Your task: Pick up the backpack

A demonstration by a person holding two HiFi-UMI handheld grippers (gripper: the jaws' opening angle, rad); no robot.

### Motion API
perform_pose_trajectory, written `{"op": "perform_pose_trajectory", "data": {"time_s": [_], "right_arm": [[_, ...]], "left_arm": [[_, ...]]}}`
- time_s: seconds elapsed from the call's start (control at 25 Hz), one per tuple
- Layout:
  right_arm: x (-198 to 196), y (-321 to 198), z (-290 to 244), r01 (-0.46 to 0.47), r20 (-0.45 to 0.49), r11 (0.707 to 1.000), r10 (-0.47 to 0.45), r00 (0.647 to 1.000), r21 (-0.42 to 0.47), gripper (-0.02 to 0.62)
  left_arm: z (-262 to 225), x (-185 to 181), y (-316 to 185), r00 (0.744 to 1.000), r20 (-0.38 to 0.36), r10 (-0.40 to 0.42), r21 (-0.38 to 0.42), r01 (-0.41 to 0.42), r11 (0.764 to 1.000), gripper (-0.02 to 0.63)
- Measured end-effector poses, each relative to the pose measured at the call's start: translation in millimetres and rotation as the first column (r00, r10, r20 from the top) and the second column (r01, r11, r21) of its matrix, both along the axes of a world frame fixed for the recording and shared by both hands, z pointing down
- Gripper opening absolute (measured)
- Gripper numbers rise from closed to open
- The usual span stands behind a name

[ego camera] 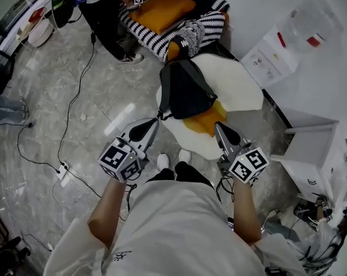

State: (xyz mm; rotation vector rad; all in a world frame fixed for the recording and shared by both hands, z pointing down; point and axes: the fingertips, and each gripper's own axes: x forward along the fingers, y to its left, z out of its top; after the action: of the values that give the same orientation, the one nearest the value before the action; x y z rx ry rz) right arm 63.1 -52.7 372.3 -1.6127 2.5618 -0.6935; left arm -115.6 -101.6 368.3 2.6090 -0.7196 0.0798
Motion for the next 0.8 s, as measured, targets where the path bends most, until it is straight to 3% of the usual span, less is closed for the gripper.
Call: {"op": "perform_pose_trajectory", "data": {"time_s": [0.24, 0.52, 0.8], "right_arm": [[4, -13, 4, 0.034, 0.021, 0.999, -0.034, 0.999, 0.003, 0.002], [37, -33, 29, 0.075, -0.005, 0.997, -0.075, 0.997, -0.025, 0.002], [65, -68, 65, 0.133, 0.002, 0.989, -0.133, 0.991, -0.065, 0.002]], "left_arm": [[0, 7, -6, 1.000, 0.018, -0.025, -0.001, 0.025, 1.000, -0.006], [20, 44, -20, 0.997, 0.055, -0.058, -0.025, 0.060, 0.998, -0.006], [54, 78, -36, 0.983, 0.156, -0.091, -0.033, 0.098, 0.995, -0.006]]}}
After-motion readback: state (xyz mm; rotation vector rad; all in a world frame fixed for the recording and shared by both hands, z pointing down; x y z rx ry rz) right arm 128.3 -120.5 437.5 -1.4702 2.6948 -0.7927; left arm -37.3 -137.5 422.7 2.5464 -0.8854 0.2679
